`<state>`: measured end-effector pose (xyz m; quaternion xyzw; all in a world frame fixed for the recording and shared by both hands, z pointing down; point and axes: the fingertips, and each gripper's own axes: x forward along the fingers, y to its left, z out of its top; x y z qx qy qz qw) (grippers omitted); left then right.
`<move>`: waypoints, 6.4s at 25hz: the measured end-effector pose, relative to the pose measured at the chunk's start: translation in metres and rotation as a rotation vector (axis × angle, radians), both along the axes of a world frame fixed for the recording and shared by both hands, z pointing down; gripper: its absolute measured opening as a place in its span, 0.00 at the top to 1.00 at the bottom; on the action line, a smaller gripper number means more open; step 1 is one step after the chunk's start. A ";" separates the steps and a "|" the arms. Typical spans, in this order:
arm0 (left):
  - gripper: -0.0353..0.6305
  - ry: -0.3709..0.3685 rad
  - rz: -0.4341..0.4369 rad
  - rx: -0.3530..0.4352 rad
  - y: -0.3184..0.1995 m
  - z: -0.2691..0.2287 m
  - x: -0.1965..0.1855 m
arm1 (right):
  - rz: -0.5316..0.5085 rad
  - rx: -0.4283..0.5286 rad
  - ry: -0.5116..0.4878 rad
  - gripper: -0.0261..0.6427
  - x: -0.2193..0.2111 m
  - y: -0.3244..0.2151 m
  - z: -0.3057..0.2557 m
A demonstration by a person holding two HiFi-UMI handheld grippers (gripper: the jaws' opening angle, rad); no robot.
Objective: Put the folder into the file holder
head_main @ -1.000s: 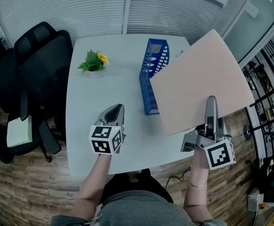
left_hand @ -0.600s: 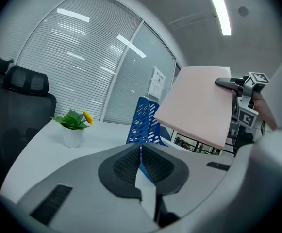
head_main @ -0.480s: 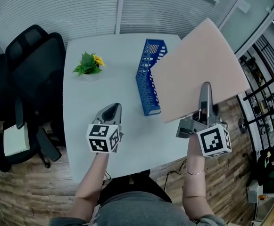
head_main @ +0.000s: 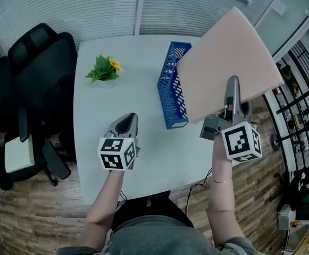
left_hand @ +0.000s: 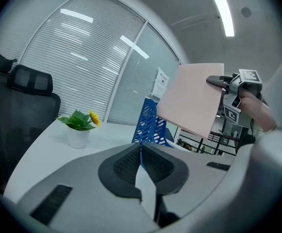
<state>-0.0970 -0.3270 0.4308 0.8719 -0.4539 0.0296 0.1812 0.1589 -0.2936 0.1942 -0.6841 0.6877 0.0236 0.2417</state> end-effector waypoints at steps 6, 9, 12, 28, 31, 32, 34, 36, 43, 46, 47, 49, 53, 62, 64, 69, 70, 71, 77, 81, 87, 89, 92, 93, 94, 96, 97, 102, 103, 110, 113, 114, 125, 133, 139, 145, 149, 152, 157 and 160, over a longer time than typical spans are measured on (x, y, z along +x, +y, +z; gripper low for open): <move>0.91 -0.011 0.001 0.004 -0.001 -0.001 0.003 | 0.010 0.006 0.056 0.72 -0.011 -0.018 0.002; 0.91 -0.015 -0.001 0.000 -0.001 0.000 0.004 | 0.012 0.005 0.078 0.72 -0.013 -0.026 0.004; 0.91 -0.021 0.000 -0.003 -0.002 0.000 0.007 | 0.012 0.002 0.094 0.72 -0.015 -0.032 0.008; 0.91 -0.053 0.004 -0.027 0.001 0.014 0.013 | 0.023 0.000 0.127 0.72 -0.022 -0.052 0.039; 0.91 -0.060 -0.003 -0.028 -0.002 0.015 0.010 | 0.027 -0.006 0.128 0.72 -0.024 -0.056 0.046; 0.91 -0.061 -0.007 -0.031 -0.002 0.016 0.009 | 0.029 -0.007 0.133 0.72 -0.025 -0.057 0.048; 0.91 -0.064 -0.013 -0.038 -0.002 0.018 0.006 | 0.028 -0.009 0.141 0.72 -0.027 -0.059 0.053; 0.91 -0.066 -0.017 -0.045 -0.003 0.021 0.005 | 0.029 -0.008 0.142 0.72 -0.028 -0.061 0.056; 0.91 -0.087 -0.025 -0.056 -0.007 0.029 -0.003 | 0.029 -0.015 0.163 0.72 -0.033 -0.065 0.074; 0.91 -0.091 -0.025 -0.061 -0.007 0.031 -0.005 | 0.021 -0.032 0.166 0.72 -0.037 -0.067 0.083; 0.91 -0.091 -0.025 -0.063 -0.007 0.033 -0.005 | 0.019 -0.039 0.168 0.72 -0.038 -0.067 0.087; 0.90 -0.090 -0.022 -0.068 -0.006 0.035 -0.005 | 0.019 -0.054 0.179 0.72 -0.040 -0.068 0.095; 0.91 -0.092 -0.016 -0.076 -0.005 0.039 -0.004 | 0.026 -0.081 0.184 0.72 -0.041 -0.068 0.107; 0.91 -0.082 -0.009 -0.090 -0.008 0.045 0.001 | 0.029 -0.137 0.195 0.71 -0.043 -0.075 0.127; 0.91 -0.082 -0.008 -0.093 -0.009 0.046 0.001 | 0.029 -0.149 0.202 0.71 -0.043 -0.075 0.133; 0.91 -0.082 -0.007 -0.105 -0.012 0.051 0.001 | 0.025 -0.180 0.218 0.70 -0.043 -0.076 0.146; 0.91 -0.081 -0.005 -0.107 -0.012 0.051 0.002 | 0.022 -0.187 0.221 0.70 -0.044 -0.076 0.149; 0.91 -0.081 -0.004 -0.108 -0.012 0.051 0.003 | 0.019 -0.194 0.224 0.70 -0.044 -0.076 0.152; 0.91 -0.084 0.000 -0.108 -0.011 0.052 0.004 | 0.009 -0.237 0.244 0.70 -0.048 -0.076 0.169; 0.91 -0.085 -0.002 -0.108 -0.011 0.052 0.004 | -0.001 -0.275 0.247 0.69 -0.049 -0.078 0.183; 0.91 -0.090 -0.003 -0.110 -0.009 0.052 0.002 | -0.025 -0.342 0.248 0.69 -0.051 -0.075 0.207; 0.91 -0.090 -0.003 -0.111 -0.009 0.052 0.002 | -0.028 -0.345 0.250 0.69 -0.051 -0.074 0.209; 0.91 -0.093 0.001 -0.114 -0.008 0.055 0.003 | -0.040 -0.355 0.256 0.69 -0.052 -0.074 0.211; 0.91 -0.094 0.004 -0.114 -0.007 0.055 0.004 | -0.046 -0.363 0.261 0.68 -0.053 -0.073 0.213; 0.91 -0.096 0.006 -0.115 -0.006 0.056 0.004 | -0.052 -0.374 0.268 0.66 -0.054 -0.072 0.215; 0.90 -0.099 0.011 -0.114 -0.004 0.056 0.006 | -0.065 -0.397 0.283 0.60 -0.056 -0.068 0.221; 0.91 -0.101 0.012 -0.114 -0.003 0.056 0.007 | -0.071 -0.410 0.288 0.59 -0.056 -0.066 0.224; 0.91 -0.106 0.013 -0.117 -0.001 0.057 0.009 | -0.105 -0.480 0.300 0.57 -0.057 -0.047 0.246; 0.91 -0.104 0.011 -0.119 0.000 0.057 0.009 | -0.115 -0.496 0.299 0.57 -0.058 -0.041 0.251; 0.91 -0.126 0.007 -0.110 0.005 0.055 0.013 | -0.175 -0.584 0.236 0.66 -0.055 -0.001 0.280; 0.90 -0.135 0.004 -0.112 0.008 0.057 0.016 | -0.197 -0.612 0.213 0.71 -0.051 0.016 0.287; 0.90 -0.138 0.003 -0.115 0.010 0.058 0.017 | -0.203 -0.622 0.208 0.72 -0.050 0.021 0.288; 0.91 -0.147 -0.010 -0.150 0.029 0.069 0.032 | -0.250 -0.711 0.169 0.95 -0.035 0.062 0.302; 0.91 -0.140 -0.014 -0.147 0.042 0.065 0.045 | -0.255 -0.692 0.123 0.95 -0.014 0.084 0.291; 0.91 -0.158 -0.007 -0.138 0.050 0.061 0.054 | -0.260 -0.696 0.076 0.96 -0.003 0.095 0.288; 0.91 -0.173 0.001 -0.133 0.058 0.060 0.062 | -0.255 -0.703 0.047 0.96 0.010 0.102 0.287; 0.91 -0.181 0.007 -0.121 0.060 0.056 0.068 | -0.256 -0.709 0.043 0.96 0.012 0.104 0.288; 0.91 -0.187 0.012 -0.113 0.060 0.054 0.072 | -0.262 -0.713 0.048 0.96 0.010 0.105 0.289; 0.90 -0.187 0.019 -0.102 0.060 0.051 0.077 | -0.260 -0.715 0.058 0.96 0.012 0.106 0.287; 0.90 -0.188 0.024 -0.098 0.060 0.050 0.081 | -0.259 -0.717 0.063 0.96 0.014 0.107 0.287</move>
